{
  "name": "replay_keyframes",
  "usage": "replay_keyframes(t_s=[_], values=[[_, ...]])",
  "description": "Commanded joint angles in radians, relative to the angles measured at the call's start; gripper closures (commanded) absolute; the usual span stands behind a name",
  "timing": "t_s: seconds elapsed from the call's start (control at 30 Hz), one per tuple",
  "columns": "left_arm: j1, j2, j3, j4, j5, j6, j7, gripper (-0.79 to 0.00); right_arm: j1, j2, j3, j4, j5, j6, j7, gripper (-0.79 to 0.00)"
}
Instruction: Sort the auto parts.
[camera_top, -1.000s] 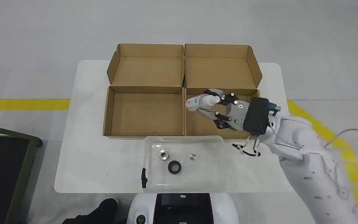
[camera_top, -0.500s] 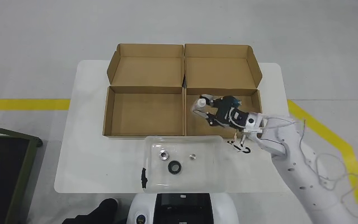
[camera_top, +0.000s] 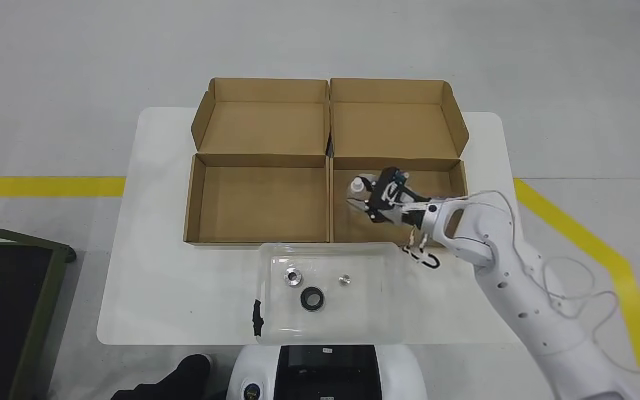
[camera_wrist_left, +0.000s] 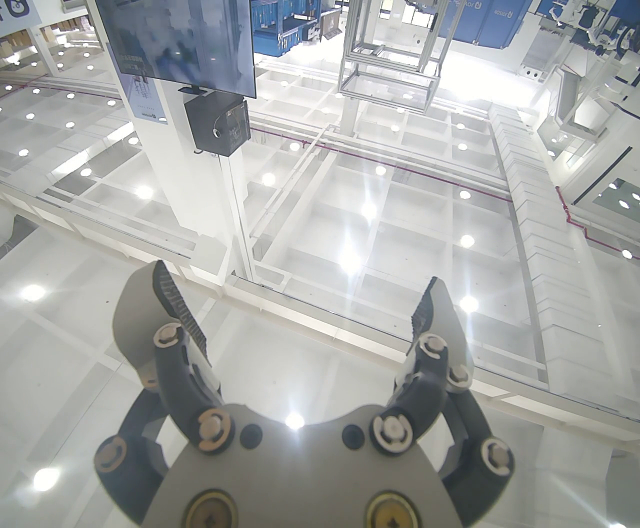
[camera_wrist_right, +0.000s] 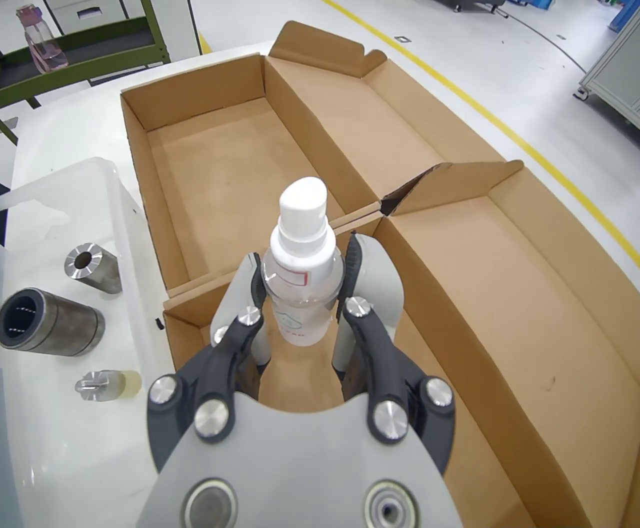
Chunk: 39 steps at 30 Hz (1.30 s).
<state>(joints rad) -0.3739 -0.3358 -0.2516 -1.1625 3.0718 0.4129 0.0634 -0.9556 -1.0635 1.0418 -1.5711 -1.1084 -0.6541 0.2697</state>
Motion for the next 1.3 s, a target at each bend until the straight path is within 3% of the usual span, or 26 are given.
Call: replay_keyframes(t_s=[0.0,0.6,0.73,0.97,1.03,1.17,1.27], values=[[0.000,0.000,0.000,0.000,0.000,0.000,0.000,-0.785,0.011,-0.004,-0.010,0.025,0.008,0.003,0.004,0.000],[0.000,0.000,0.000,0.000,0.000,0.000,0.000,-0.785,0.052,-0.028,-0.062,0.123,0.004,0.001,0.009,-0.009],[0.000,0.000,0.000,0.000,0.000,0.000,0.000,-0.785,0.050,-0.029,-0.059,0.128,0.000,-0.008,0.014,-0.317],[0.000,0.000,0.000,0.000,0.000,0.000,0.000,-0.785,0.040,-0.026,-0.046,0.123,0.000,-0.022,0.024,-0.391],[0.000,0.000,0.000,0.000,0.000,0.000,0.000,-0.785,0.035,-0.024,-0.037,0.110,-0.003,-0.023,0.029,-0.566],[0.000,0.000,0.000,0.000,0.000,0.000,0.000,-0.785,0.018,-0.017,-0.008,0.062,-0.023,-0.020,0.035,-0.773],[0.000,0.000,0.000,0.000,0.000,0.000,0.000,-0.785,-0.001,-0.008,0.023,0.006,-0.043,-0.022,0.044,-0.785]])
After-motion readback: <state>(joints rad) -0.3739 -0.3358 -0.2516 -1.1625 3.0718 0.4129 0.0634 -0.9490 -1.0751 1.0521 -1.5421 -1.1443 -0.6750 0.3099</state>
